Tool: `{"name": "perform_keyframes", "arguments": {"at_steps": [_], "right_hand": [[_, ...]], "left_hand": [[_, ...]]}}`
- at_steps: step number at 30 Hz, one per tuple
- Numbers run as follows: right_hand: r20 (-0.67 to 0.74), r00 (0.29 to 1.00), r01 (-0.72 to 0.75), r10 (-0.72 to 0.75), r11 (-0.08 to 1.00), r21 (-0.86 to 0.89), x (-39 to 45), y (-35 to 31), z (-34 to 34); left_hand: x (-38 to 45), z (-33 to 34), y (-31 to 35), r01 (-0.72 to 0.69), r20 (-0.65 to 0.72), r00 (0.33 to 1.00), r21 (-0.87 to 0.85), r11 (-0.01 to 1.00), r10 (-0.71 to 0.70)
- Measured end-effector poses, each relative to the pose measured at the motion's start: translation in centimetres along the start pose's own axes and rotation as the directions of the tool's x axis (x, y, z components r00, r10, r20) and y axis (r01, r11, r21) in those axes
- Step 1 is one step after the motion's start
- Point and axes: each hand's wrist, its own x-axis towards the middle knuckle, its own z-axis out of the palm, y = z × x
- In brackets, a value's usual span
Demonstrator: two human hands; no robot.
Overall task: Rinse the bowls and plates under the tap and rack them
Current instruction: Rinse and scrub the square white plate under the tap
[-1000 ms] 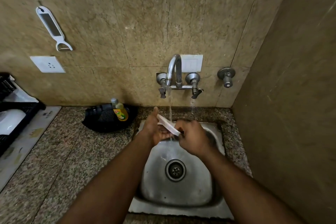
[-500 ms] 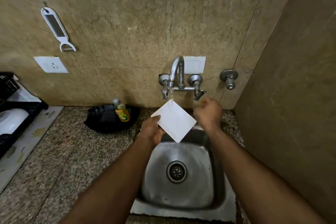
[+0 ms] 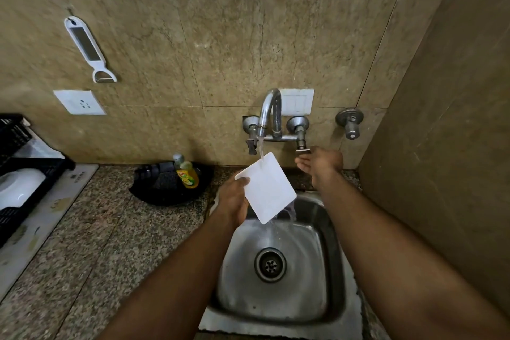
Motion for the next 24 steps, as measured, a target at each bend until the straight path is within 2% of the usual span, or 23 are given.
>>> {"name": "perform_keyframes", "arguments": {"at_steps": [5, 9, 12, 14, 15, 17, 18, 19, 21, 24], "right_hand": [[0.060, 0.996, -0.075, 0.069, 0.992, 0.099, 0.1, 0.5, -0.5], [0.035, 0.998, -0.055, 0.052, 0.994, 0.099, 0.6, 0.6, -0.4], [-0.020, 0.999, 0.033, -0.033, 0.999, 0.021, 1.1, 1.0, -0.1], [-0.079, 0.973, 0.197, -0.216, 0.960, -0.199, 1.1, 1.3, 0.1], [-0.085, 0.923, 0.313, -0.375, 0.862, -0.398, 0.7, 1.3, 0.2], [0.048, 0.779, 0.442, -0.625, 0.494, -0.749, -0.7, 1.1, 0.2], [0.128, 0.731, 0.456, -0.670, 0.341, -0.822, -1.5, 1.0, 0.3], [0.189, 0.713, 0.451, -0.675, 0.235, -0.861, -2.1, 0.9, 0.4], [0.247, 0.716, 0.426, -0.653, 0.129, -0.895, -3.0, 0.8, 0.6], [0.293, 0.715, 0.418, -0.635, 0.051, -0.907, -3.4, 1.0, 0.4]], "left_hand": [[0.0, -0.5, 0.8, -0.055, 0.062, 0.997, 0.048, 0.997, 0.052], [-0.3, -0.4, 1.3, -0.061, 0.049, 0.997, 0.057, 0.997, 0.058], [-0.3, -0.6, 1.1, -0.062, 0.048, 0.997, 0.066, 0.996, 0.059], [-0.3, -0.7, 0.9, -0.072, 0.065, 0.996, 0.076, 0.995, 0.067], [-0.2, -0.8, 0.8, -0.075, 0.061, 0.996, 0.094, 0.993, 0.070], [0.1, -0.9, 0.4, -0.069, 0.051, 0.997, 0.155, 0.986, 0.062], [0.2, -0.9, 0.2, -0.062, 0.045, 0.997, 0.193, 0.979, 0.055], [0.4, -1.0, -0.1, -0.057, 0.045, 0.998, 0.233, 0.971, 0.048], [1.0, -1.1, -0.7, -0.056, 0.045, 0.998, 0.300, 0.952, 0.044], [0.7, -0.7, -1.0, -0.052, 0.017, 0.999, 0.361, 0.931, 0.050]]}}
